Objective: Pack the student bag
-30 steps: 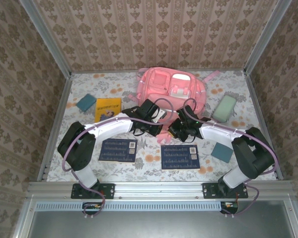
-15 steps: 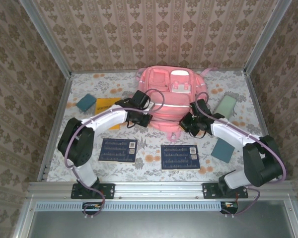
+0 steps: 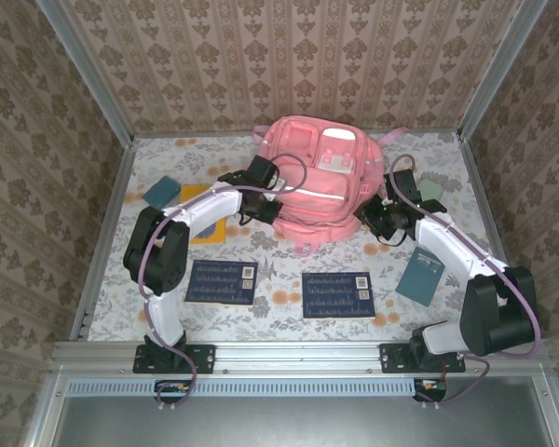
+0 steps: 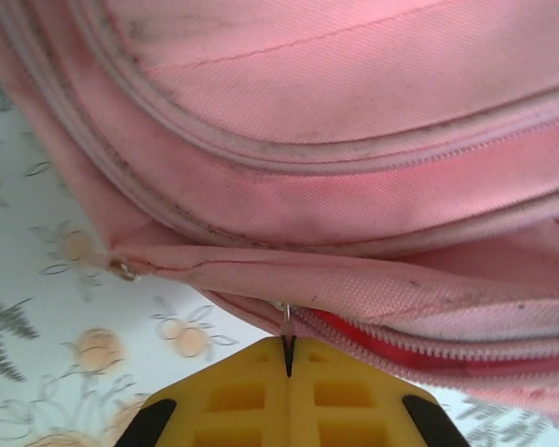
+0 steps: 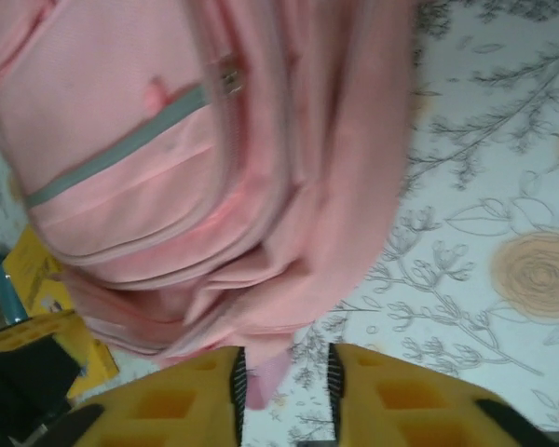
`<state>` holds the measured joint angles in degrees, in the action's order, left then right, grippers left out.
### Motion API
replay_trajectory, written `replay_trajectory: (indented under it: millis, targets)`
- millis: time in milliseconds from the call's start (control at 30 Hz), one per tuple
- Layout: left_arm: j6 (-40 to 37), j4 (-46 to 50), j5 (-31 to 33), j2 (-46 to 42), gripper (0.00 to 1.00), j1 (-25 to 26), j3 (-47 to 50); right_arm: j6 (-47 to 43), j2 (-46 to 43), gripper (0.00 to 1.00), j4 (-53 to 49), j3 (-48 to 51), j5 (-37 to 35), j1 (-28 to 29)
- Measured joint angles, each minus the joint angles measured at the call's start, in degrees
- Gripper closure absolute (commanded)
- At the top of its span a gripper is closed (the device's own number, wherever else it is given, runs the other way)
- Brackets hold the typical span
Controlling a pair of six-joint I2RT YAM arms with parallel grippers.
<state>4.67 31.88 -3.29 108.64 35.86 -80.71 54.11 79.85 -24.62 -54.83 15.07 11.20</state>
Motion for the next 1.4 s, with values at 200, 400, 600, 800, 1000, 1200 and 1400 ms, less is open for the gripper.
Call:
replay_trajectory:
  millis: [200,400,600,800,1000,1200,1400]
  targets:
    - [0.3,-2.6,-4.5,-5.2,1.0,3.6,5.9,2.2,2.0,0.51,0.9,0.0,0.9,4.9]
    - [2.0,-4.3,-7.5,-10.6,1.0,8.2,8.9,7.3,2.7,0.51,3.0,2.0,1.0,9.8]
    - [3.6,-6.0,-8.5,-10.9,1.0,13.4,8.9,13.0,-2.5,0.51,4.2,7.1,-0.6,13.1]
    - [4.6,-6.7,-7.8,-10.7,0.96,13.4,9.1,16.7,-2.7,0.52,6.6,9.4,-1.3,14.1]
    - [3.7,-6.8,-6.0,-10.9,0.69,9.2,12.2,17.2,-0.1,0.51,8.2,7.6,-1.6,15.3]
    - [-0.6,-6.4,-2.2,-10.9,0.57,7.9,13.7,17.3,3.5,0.51,9.4,4.8,-1.6,15.5]
    - [-3.9,-7.6,2.1,-9.9,0.54,9.3,13.7,17.3,3.9,0.51,9.9,4.5,-1.6,15.5]
